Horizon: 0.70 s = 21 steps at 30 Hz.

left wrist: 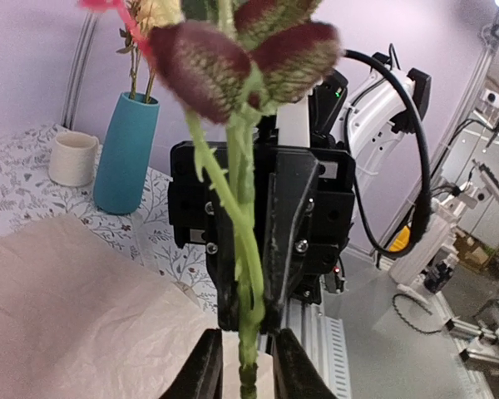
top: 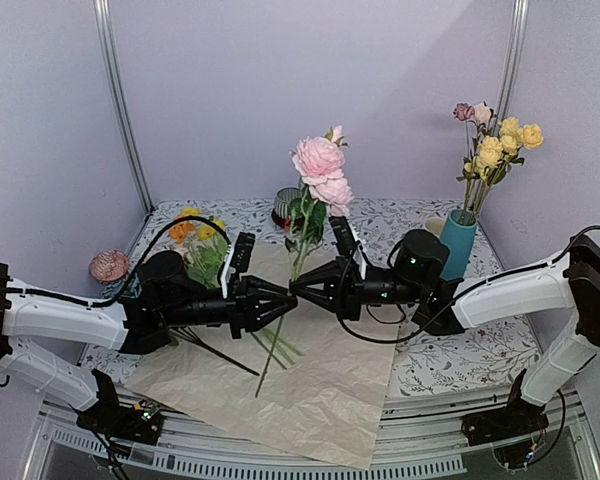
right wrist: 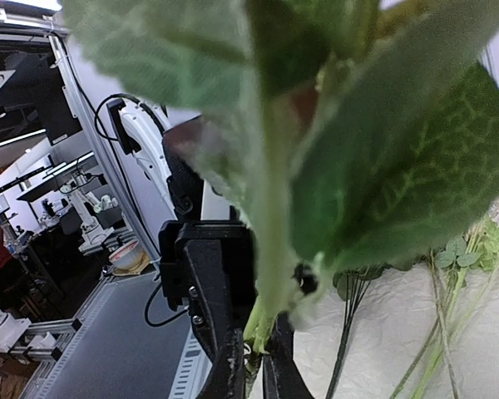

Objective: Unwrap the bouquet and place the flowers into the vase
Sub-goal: Pass from the left arm to the right

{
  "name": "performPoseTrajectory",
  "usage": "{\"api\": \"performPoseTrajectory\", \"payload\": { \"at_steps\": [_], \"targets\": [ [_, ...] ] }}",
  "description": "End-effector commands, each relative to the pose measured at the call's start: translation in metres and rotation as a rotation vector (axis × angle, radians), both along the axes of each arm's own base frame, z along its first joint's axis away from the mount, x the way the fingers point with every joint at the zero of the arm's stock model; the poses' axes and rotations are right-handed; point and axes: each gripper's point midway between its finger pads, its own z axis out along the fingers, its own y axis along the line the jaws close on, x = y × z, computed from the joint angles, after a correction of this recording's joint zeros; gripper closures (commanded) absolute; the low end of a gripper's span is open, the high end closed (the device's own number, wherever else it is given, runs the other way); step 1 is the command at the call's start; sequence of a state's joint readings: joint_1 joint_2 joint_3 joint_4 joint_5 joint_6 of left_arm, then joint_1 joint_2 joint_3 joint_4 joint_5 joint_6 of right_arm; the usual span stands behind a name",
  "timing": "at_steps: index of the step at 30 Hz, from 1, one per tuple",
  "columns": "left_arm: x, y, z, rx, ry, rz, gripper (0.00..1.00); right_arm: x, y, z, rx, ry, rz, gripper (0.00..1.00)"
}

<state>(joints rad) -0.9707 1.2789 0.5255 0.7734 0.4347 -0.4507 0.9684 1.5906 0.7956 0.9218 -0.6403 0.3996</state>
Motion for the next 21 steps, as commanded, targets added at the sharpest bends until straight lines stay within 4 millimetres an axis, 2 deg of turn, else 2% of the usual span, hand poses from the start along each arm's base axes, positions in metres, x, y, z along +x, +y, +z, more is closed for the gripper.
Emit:
{"api": "performPoseTrajectory", "payload": {
  "at_steps": [1, 3, 7, 9, 12, 16, 21],
  "targets": [
    [-0.007, -0.005, 0.012, -0.028, -0.032, -0.026, 0.70, 0.003, -0.001, 0.013, 0.013, -0.033, -0.040, 0.95],
    [-0.007, -0.003, 0.010, -0.025, -0.029, -0.014, 0.57, 0.007, -0.004, 0.015, -0.003, -0.047, -0.076, 0.96],
    [-0.004, 0.003, 0.007, -0.012, -0.022, 0.019, 0.37, 0.021, -0.014, 0.013, -0.069, -0.072, -0.195, 0.97],
    [-0.004, 0.006, 0.004, -0.004, -0.019, 0.033, 0.24, 0.028, -0.023, 0.013, -0.100, -0.095, -0.262, 0.97],
    [-0.003, 0.013, 0.002, 0.003, -0.018, 0.063, 0.12, 0.039, -0.041, 0.016, -0.142, -0.129, -0.371, 0.97],
    [-0.001, 0.025, 0.004, 0.003, -0.025, 0.114, 0.02, 0.059, -0.076, 0.024, -0.189, -0.176, -0.536, 0.97],
    [-0.003, 0.038, 0.015, -0.021, -0.059, 0.148, 0.02, 0.091, -0.127, 0.041, -0.256, -0.188, -0.767, 0.98]
  ]
}}
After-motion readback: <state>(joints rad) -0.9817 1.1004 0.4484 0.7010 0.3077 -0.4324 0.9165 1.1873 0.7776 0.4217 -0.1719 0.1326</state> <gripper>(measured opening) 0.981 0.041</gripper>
